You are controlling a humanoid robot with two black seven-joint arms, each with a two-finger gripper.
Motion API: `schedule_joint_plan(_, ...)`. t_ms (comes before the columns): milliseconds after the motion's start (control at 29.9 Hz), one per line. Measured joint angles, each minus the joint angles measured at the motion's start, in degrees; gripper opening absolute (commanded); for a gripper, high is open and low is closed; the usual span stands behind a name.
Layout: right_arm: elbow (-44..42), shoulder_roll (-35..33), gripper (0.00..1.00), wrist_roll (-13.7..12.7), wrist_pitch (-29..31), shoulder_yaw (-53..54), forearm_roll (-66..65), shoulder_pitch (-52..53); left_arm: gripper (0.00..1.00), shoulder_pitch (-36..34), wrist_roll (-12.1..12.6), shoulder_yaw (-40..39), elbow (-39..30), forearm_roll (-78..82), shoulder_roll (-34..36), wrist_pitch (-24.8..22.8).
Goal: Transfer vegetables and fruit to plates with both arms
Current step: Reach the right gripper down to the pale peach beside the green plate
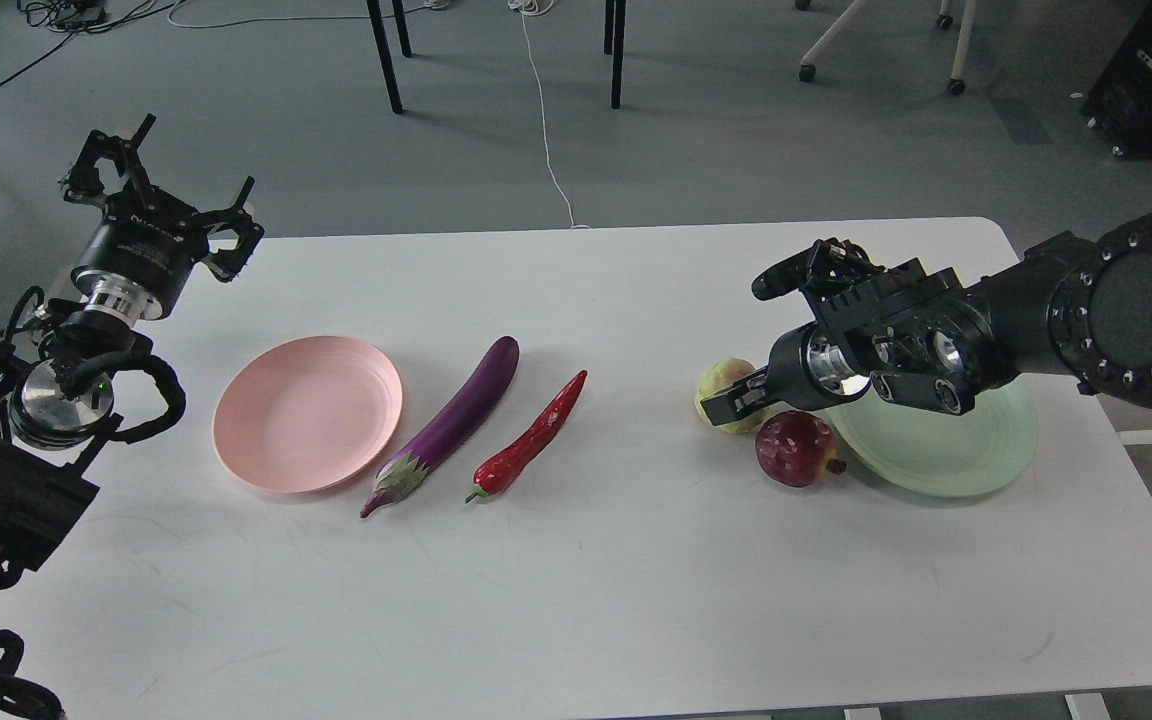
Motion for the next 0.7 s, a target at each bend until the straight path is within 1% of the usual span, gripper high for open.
schedule_joint_plan(100,0.01,0.0,0.73,-0.09,0.0,-0.13,-0.04,0.58,0.98,0.0,-0.01,0.0,0.04,0.04,-0.01,0.0)
schedule_joint_plan(268,0.14,0.0,0.61,-0.33,0.44,-0.48,-0.37,1.74,0.98,0.07,-0.07,-0.05,0.05,0.05,-0.06,0.0)
schedule_joint_plan(402,0.18,0.0,0.59,-0.46,0.87,-0.84,-0.61,2.02,0.98,0.07,-0.08,-0.07,0.1,0.06,-0.07,0.0)
schedule_joint_plan(435,0.18,0.0,0.57,-0.58,0.88,-1.26,-0.63,2.04,0.98,0.07,-0.08,-0.07,0.11,0.06,-0.07,0.0)
schedule_joint_plan(502,0.15,0.01,0.47,-0.91,0.88,-2.2,-0.63,2.09,0.98,0.05,-0.09,-0.07,0.23,0.06,-0.07,0.0)
schedule_joint_plan(535,0.14,0.01,0.44,-1.01,0.9,-2.5,-0.63,2.06,0.98,0.02,-0.09,-0.07,0.42,0.06,-0.07,0.0)
schedule_joint_plan(703,0.14,0.0,0.38,-1.28,1.01,-3.04,-0.63,1.84,0.98,0.01,-0.09,-0.07,1.23,0.06,-0.07,0.0)
